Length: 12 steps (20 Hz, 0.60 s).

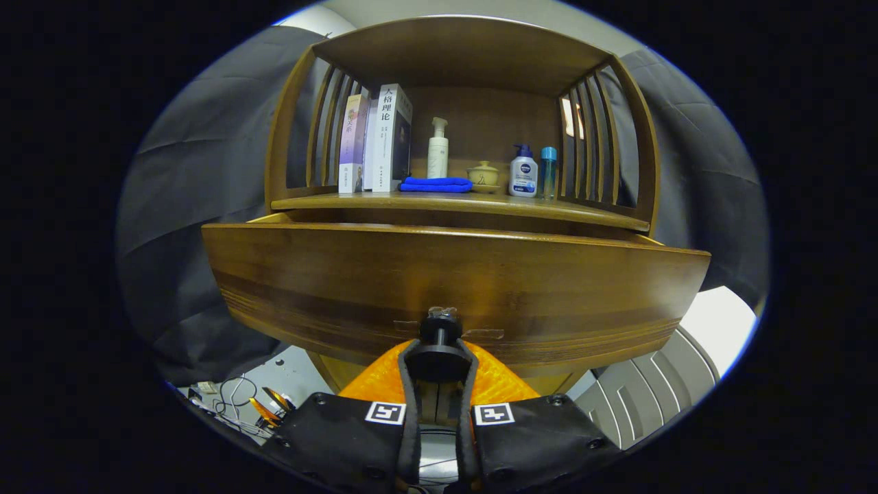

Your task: Pull open the drawer, take out the items inside it, and place them on the countertop above the cabinet.

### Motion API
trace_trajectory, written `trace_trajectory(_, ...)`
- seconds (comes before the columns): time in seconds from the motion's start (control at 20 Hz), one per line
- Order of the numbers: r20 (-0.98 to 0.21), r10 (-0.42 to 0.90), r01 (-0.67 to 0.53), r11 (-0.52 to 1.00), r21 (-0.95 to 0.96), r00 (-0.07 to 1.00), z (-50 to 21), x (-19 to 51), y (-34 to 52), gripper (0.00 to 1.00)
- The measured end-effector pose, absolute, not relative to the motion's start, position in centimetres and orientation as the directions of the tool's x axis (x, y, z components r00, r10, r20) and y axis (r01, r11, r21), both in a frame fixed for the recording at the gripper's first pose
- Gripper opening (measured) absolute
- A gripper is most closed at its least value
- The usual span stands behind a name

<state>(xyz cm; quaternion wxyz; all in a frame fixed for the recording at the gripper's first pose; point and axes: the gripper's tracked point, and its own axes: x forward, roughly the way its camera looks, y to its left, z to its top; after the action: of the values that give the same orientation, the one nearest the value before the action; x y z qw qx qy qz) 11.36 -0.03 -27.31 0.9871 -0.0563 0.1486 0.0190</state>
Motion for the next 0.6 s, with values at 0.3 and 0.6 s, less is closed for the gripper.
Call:
trace_trajectory(0.3, -0.305, 0.037, -0.077, 0.990, -0.121, 0.952, -27.24, 11.36, -0.03, 0.22)
trace_trajectory(0.6, -0.307, 0.035, -0.080, 0.988, -0.135, 0.951, -27.30, 11.46, -0.13, 0.22)
